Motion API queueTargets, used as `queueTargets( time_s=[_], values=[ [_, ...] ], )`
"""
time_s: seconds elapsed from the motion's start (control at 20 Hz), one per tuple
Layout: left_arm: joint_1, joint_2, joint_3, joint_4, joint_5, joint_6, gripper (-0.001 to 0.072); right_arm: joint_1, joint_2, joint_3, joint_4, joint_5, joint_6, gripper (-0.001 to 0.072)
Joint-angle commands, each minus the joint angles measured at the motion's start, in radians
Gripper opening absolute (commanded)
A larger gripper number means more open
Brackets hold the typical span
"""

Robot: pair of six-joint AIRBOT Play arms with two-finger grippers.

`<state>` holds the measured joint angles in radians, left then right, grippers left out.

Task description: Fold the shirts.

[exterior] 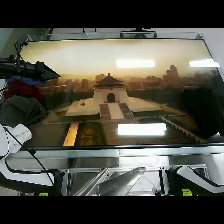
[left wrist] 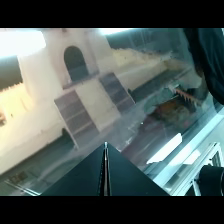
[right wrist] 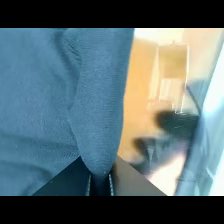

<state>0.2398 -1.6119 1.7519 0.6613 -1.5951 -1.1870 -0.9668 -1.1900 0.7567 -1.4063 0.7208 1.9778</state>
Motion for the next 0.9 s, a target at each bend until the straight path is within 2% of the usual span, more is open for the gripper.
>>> queueTargets(
  time_s=[0.0, 0.1, 0.15, 0.2, 0.25, 0.45, 0.65, 0.7, 0.75, 0.8, 0.85],
  values=[
    [0.0, 0.0, 0.0, 0.0, -0.002, 0.0, 0.0017, -0.065, 0.005, -0.01, -0.005, 0.027, -0.034, 0.0021],
    [0.0, 0.0, 0.0, 0.0, -0.002, 0.0, 0.0017, -0.07, 0.005, -0.015, -0.004, 0.048, -0.042, 0.0023],
    [0.0, 0.0, 0.0, -0.001, -0.002, 0.0, 0.0017, -0.068, 0.005, -0.016, -0.003, 0.055, -0.049, 0.008],
    [0.0, 0.0, 0.0, -0.001, -0.003, 0.0, 0.0017, -0.068, 0.005, -0.015, 0.003, 0.071, -0.068, 0.038],
    [0.0, 0.0, 0.0, -0.001, -0.002, 0.0, 0.0017, -0.068, 0.006, -0.014, 0.015, 0.099, -0.113, 0.0716],
    [0.0, 0.0, 0.005, -0.009, -0.003, 0.0, 0.0018, -0.07, 0.045, 0.06, 0.011, 0.243, -0.168, 0.0698],
    [0.0, 0.0, 0.113, -0.008, -0.002, -0.001, 0.0016, -0.011, 0.112, 0.258, 0.05, 0.357, -0.177, 0.068],
    [0.0, 0.001, 0.145, -0.008, -0.001, -0.009, 0.0005, 0.033, 0.121, 0.306, 0.066, 0.382, -0.187, 0.0476],
    [0.0, 0.0, 0.174, -0.008, 0.0, -0.024, 0.0008, 0.084, 0.127, 0.34, 0.091, 0.393, -0.226, 0.0201],
    [0.0, 0.0, 0.199, -0.006, 0.0, -0.034, 0.0008, 0.148, 0.135, 0.362, 0.126, 0.394, -0.241, 0.0058],
    [0.0, 0.001, 0.212, -0.007, 0.0, -0.043, 0.0008, 0.208, 0.143, 0.369, 0.151, 0.385, -0.244, 0.0023]
  ],
)
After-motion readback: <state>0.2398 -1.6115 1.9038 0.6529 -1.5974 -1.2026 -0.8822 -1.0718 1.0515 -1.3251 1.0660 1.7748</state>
